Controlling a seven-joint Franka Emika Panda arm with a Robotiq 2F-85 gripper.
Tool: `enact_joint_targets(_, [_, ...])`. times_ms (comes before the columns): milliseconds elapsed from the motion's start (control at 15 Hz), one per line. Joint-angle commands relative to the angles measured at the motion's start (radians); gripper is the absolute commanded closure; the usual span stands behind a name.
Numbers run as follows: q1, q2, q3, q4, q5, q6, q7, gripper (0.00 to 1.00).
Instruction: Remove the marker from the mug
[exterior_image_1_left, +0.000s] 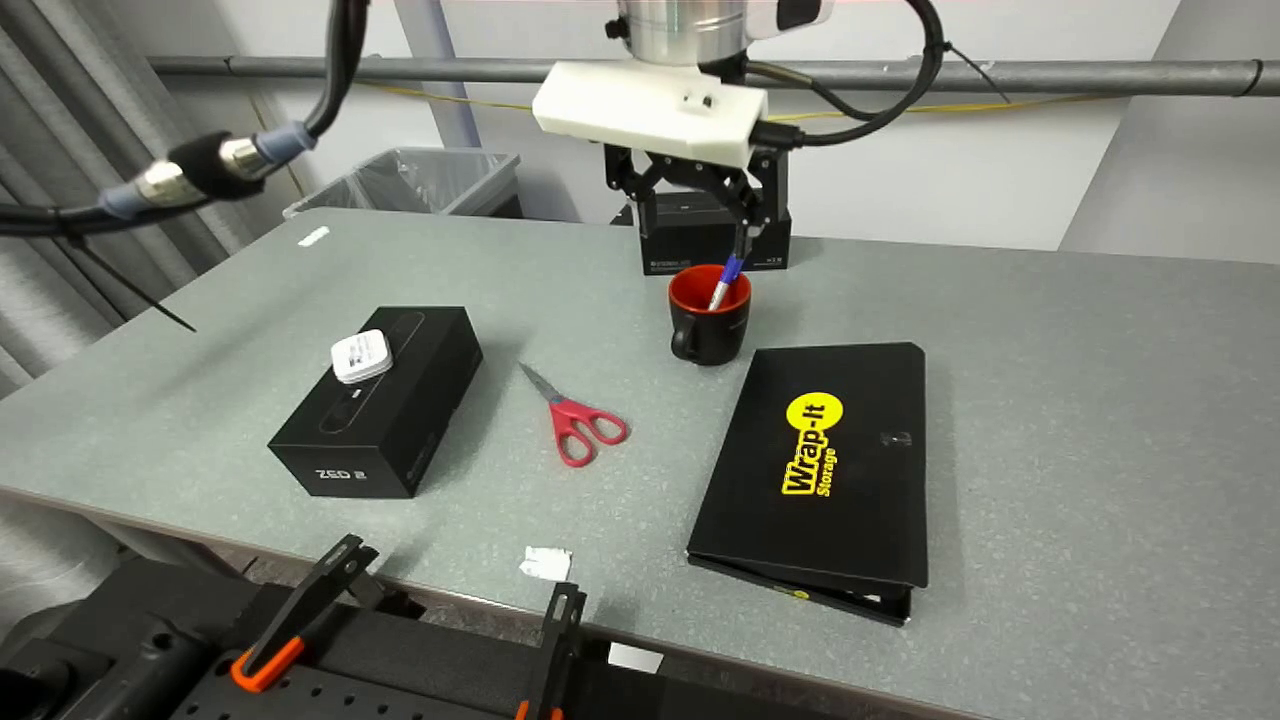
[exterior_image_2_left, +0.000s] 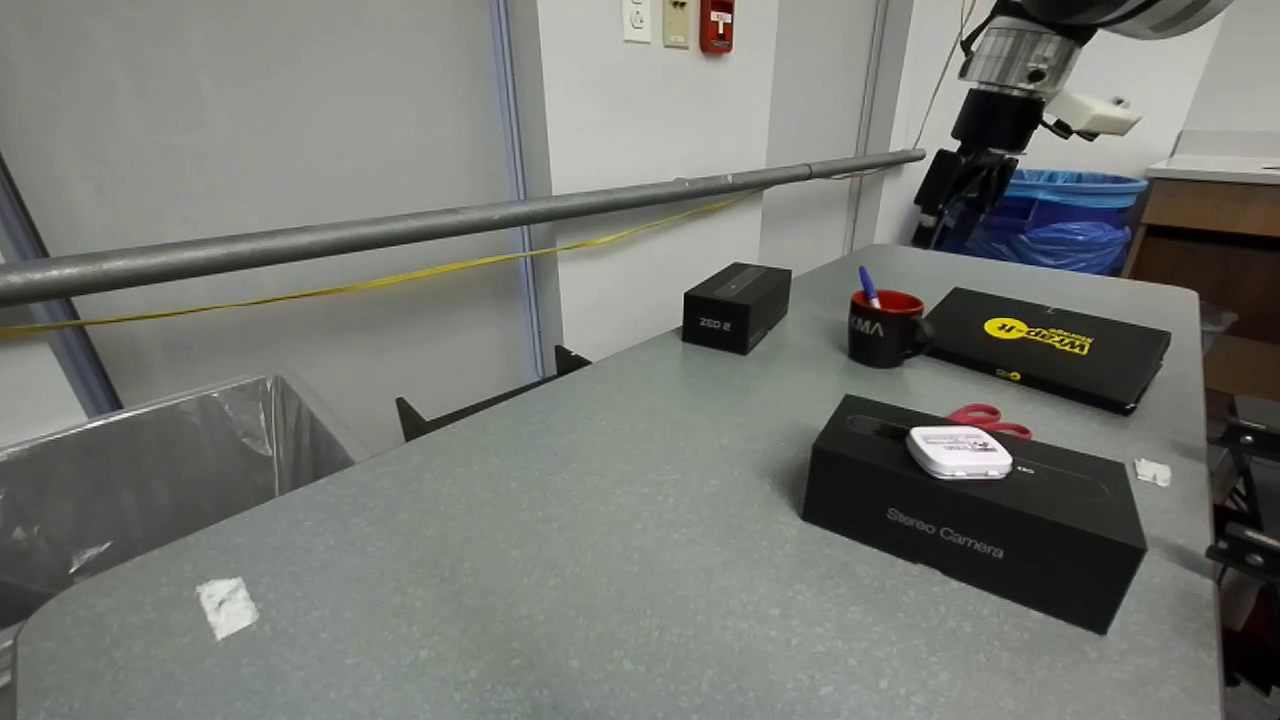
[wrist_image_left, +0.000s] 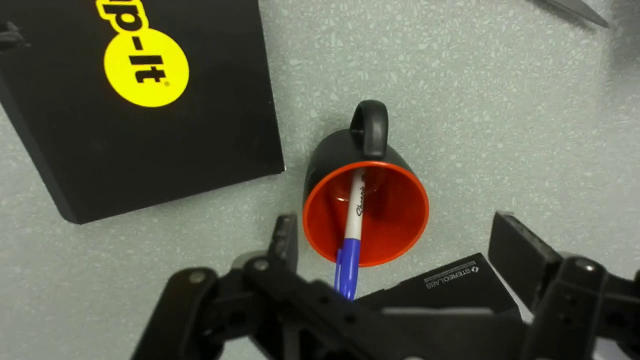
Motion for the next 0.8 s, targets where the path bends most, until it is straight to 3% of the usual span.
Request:
enact_joint_targets(0, [-0.031,-0.003,0.032,0.001,-0.009,-0.002,0.008,0.0])
enact_joint_targets(733, [-0.015,0.236,0.049,0.16,-0.045,0.169,0.247,0.0])
